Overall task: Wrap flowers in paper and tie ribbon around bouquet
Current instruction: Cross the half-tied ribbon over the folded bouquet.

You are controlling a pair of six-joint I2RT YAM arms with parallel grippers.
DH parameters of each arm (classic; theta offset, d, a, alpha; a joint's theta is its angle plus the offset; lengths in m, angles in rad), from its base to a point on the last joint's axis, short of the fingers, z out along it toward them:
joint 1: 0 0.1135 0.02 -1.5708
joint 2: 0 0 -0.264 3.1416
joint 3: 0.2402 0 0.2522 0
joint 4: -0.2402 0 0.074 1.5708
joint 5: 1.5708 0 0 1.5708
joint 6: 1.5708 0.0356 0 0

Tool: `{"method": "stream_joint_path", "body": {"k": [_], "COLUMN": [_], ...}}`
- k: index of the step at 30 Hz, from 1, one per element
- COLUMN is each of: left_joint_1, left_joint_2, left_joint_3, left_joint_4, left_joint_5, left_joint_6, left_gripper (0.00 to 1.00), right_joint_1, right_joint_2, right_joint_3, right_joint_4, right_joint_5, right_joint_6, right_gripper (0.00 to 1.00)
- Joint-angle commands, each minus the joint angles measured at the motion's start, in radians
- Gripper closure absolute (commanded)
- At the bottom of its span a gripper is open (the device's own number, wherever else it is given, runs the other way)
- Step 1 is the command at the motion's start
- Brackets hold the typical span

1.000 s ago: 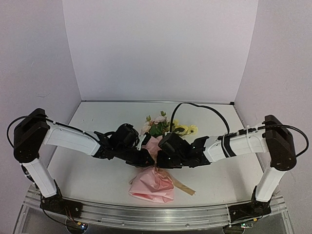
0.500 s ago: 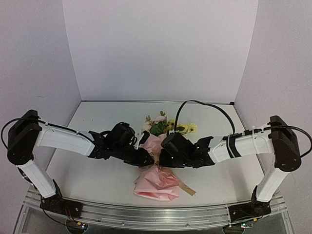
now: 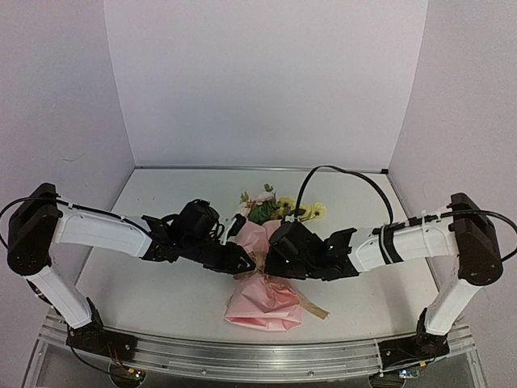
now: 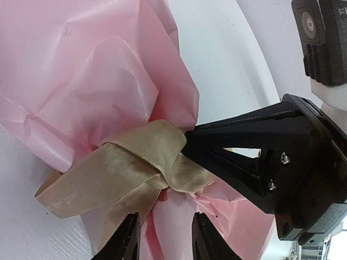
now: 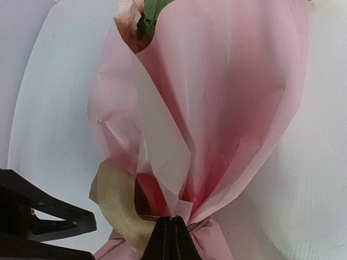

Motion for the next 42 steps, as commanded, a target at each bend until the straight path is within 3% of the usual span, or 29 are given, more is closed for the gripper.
{"method": "stream_joint_path", "body": {"k": [1,8,21,42], "left_joint_1": [0.002,-0.001,-0.003,-0.001], "left_joint_2": [0.027,0.051,0.137,0.167], "left_joint_3": [0.049,0.049,0.063,0.073], "left_joint_4": [0.001,-0.042,-0.102,-0.161], "left_joint_5": [0.049,0.038,0.014,-0.025], "left_joint_6": [-0.008,-0.007,-0.034,-0.041], "left_gripper": [0.64,0.63,0.78,0.86], "right_joint_1": [0.007,0.006,0.006,0.006], "right_joint_2": [0.007,0.052,0.023,-0.012], "right_joint_3": [-0.01,0.004,-0.03,-0.034], "right_joint_4": [0.122,0.171,0.17,0.147], "right_joint_5": [-0.009,-0.057,-0.056,-0.05], "right_joint_6": [0.08,0.121,0.126,0.089], "right_gripper": [1.0,1.0,1.0,1.0]}}
